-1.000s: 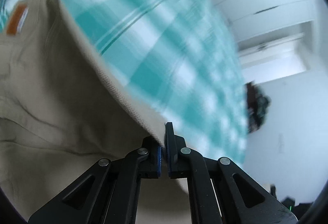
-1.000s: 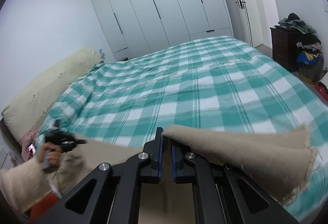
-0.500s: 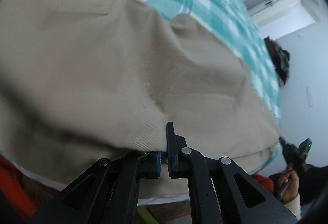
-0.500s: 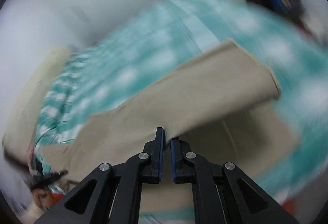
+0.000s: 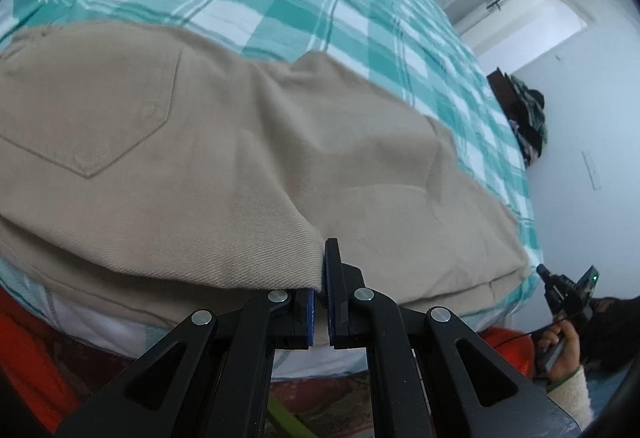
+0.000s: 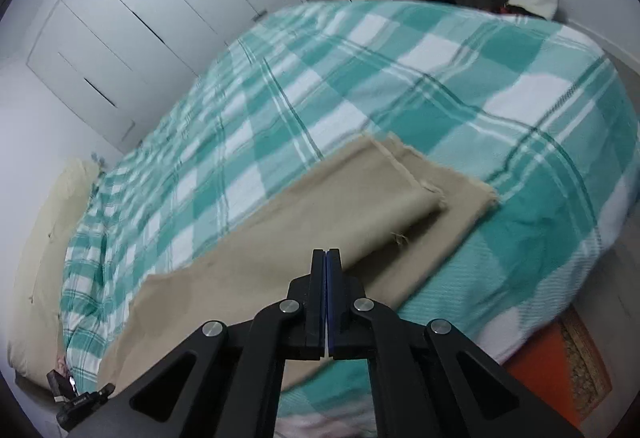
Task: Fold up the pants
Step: 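Fold the trousers in half, bringing the right gripper's hem toward the left gripper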
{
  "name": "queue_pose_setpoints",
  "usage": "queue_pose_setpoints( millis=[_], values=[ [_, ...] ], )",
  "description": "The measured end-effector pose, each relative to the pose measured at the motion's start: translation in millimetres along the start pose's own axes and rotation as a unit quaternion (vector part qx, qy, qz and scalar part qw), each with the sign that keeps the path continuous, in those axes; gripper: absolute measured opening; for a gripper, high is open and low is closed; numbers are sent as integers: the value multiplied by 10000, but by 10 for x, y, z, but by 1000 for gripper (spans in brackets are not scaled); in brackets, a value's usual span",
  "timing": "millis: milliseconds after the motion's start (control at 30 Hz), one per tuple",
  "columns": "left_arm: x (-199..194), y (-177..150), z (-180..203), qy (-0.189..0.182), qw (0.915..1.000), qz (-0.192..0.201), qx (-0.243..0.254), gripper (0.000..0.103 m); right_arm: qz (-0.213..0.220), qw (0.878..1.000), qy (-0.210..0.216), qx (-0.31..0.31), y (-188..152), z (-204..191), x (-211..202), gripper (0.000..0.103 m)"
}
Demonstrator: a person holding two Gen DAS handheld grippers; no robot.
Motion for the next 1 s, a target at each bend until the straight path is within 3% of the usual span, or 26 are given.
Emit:
queue_pose_setpoints(
  millis=[100, 233, 333, 433, 533, 600, 700, 767, 800, 833, 900, 1000],
  values=[
    [37, -26, -63, -24, 9999, -45, -127, 2, -294, 9988, 330, 233, -75, 53, 73, 7],
    [38, -31, -63, 10, 10000, -31, -76, 2, -513, 9937, 789, 600, -97, 5, 255, 38],
    [34, -20, -55, 8, 10000, -9, -81, 2, -923, 9888, 752, 897, -105, 16, 550, 38],
    [22, -33, -59, 2, 10000, -1, -77, 2, -904, 9871, 827, 1036, -49, -13, 698, 40],
    [35, -51, -78, -7, 10000, -32, -82, 2, -796, 9797, 1001, 1541, -17, -14, 712, 62],
    [50, -59, -98, -32, 9999, -71, -102, 2, -746, 9777, 1041, 1662, -24, -35, 680, 67],
    [91, -56, -118, -16, 9999, -113, -116, 2, -757, 9780, 934, 1708, -44, -19, 706, 67],
    [94, -55, -118, -10, 9998, -122, -133, 2, -869, 9793, 791, 1650, -41, 27, 774, 55],
    [78, -54, -110, -34, 9998, -124, -145, 2, -952, 9818, 668, 1499, -41, 20, 826, 24],
    [33, -51, -85, -71, 9998, -94, -152, 2, -1010, 9840, 524, 1369, -48, 29, 859, 6],
    [-69, -39, -19, -157, 9998, -12, -86, 2, -1055, 9874, 329, 1134, -25, -12, 869, 3],
    [-192, -53, 81, -244, 9997, 57, 61, 2, -761, 9933, 430, 758, 137, -175, 638, 3]
  ],
)
Point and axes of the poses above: each gripper's, at about its wrist camera, not at the fingertips, and x roughly the way its jaws point, z to its right, y to its top, the point moved 5 cm from there along x, roughly the way its jaws point, and after that the axes turned 4 degrees about -x, right-handed, at the moved point
